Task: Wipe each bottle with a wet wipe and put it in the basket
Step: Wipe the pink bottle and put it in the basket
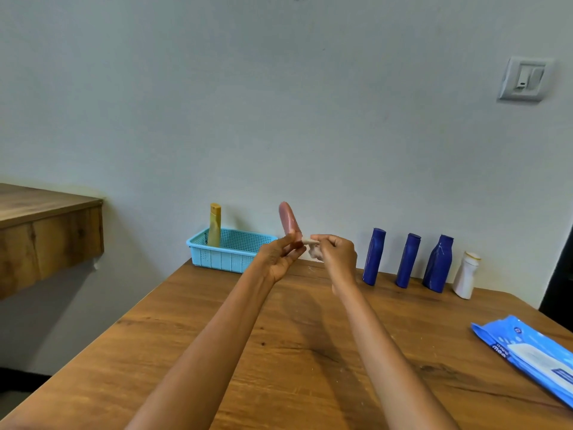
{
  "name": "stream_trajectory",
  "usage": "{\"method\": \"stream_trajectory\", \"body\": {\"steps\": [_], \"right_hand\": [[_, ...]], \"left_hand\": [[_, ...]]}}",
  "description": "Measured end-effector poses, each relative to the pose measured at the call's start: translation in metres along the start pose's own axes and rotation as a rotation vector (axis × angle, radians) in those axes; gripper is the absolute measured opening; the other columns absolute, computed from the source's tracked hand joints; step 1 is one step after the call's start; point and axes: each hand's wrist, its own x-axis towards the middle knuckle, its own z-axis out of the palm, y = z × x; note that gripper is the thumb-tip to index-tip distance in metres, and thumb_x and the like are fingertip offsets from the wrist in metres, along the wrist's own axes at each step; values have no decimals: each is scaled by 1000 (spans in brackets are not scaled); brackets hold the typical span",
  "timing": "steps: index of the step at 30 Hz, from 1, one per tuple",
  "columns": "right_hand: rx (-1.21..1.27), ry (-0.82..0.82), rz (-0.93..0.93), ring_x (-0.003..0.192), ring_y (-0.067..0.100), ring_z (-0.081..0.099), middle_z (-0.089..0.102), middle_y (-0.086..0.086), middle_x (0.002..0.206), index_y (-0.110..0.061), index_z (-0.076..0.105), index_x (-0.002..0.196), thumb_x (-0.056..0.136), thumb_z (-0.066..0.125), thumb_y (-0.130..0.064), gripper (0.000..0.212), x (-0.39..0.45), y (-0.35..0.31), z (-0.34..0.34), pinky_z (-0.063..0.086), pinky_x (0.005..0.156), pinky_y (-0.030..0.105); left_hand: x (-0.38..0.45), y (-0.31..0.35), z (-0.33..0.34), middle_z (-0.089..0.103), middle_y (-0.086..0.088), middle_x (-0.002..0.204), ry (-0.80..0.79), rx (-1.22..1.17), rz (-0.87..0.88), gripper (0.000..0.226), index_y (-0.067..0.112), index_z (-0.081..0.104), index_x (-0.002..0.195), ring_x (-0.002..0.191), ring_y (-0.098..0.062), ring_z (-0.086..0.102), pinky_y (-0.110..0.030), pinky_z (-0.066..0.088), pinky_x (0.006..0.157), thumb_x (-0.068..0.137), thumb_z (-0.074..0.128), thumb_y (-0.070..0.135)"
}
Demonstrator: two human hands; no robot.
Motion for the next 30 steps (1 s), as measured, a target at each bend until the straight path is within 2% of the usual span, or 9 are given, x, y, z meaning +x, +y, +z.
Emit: {"method": "stream_trajectory", "body": {"steps": [3, 6, 10, 13, 18, 22, 26, 28, 30], "right_hand": [[210, -80, 240, 80, 17, 60, 66, 5, 83, -11, 67, 86, 91, 53, -18, 17, 1, 1, 3, 44, 65, 22], [480, -233, 363, 72, 20, 63, 63, 11, 70, -3, 69, 91, 90, 61, -21, 20, -3, -4, 8, 51, 77, 30], [700, -268, 526, 65, 19, 64, 65, 13, 74, -1, 66, 85, 85, 65, -10, 9, -6, -7, 7, 56, 62, 24], [785, -270, 634, 65, 18, 62, 63, 12, 78, -1, 63, 87, 84, 67, -8, 8, -6, -3, 6, 55, 52, 19], [780, -264, 671, 57, 10, 52, 59, 8, 73, -4, 62, 85, 83, 69, -11, 10, -7, 1, 5, 50, 45, 15], [713, -274, 592, 41, 6, 51, 57, 8, 75, -5, 61, 88, 82, 66, -6, 8, -1, -1, 6, 47, 45, 14], [579, -259, 460, 56, 13, 51, 58, 12, 80, -5, 60, 89, 85, 66, -21, 17, -1, -10, 6, 45, 51, 19], [558, -297, 453, 64, 19, 54, 60, 13, 82, -5, 60, 93, 87, 64, -31, 26, -3, -10, 6, 45, 51, 21], [324, -415, 372, 64, 20, 58, 63, 14, 81, -2, 63, 99, 86, 65, -32, 33, -6, -9, 7, 45, 53, 23]], "left_hand": [[3, -8, -2, 65, -11, 80, 49, 116, 51, 15, -1, 59, 91, 74, -18, 63, -29, 55, 71, 84, 67, 11], [8, -18, -7, 67, -8, 90, 109, 235, 115, 44, 5, 58, 114, 73, -14, 64, -23, 52, 66, 77, 75, 21], [9, -20, -10, 66, -13, 110, 131, 394, 231, 64, 9, 49, 129, 92, -18, 64, -26, 49, 86, 74, 79, 21], [4, -21, -9, 64, -7, 106, 115, 475, 332, 55, 12, 47, 124, 81, -5, 62, -14, 47, 69, 77, 76, 14], [4, -18, -6, 66, -6, 110, 125, 566, 414, 55, 12, 51, 124, 87, -11, 63, -18, 48, 76, 76, 77, 13], [2, -12, -7, 67, -4, 103, 163, 568, 477, 50, 11, 57, 122, 86, -8, 62, -13, 44, 71, 76, 76, 12], [-2, -4, -13, 68, -10, 107, 178, 516, 431, 45, 6, 57, 123, 91, -16, 61, -28, 48, 88, 81, 71, 12], [-6, 1, -19, 65, -8, 100, 165, 556, 411, 45, 2, 55, 125, 85, -16, 60, -27, 49, 84, 84, 68, 13], [-10, 10, -31, 63, -9, 96, 151, 639, 400, 43, -1, 54, 124, 75, -13, 60, -24, 50, 76, 84, 67, 10]]}}
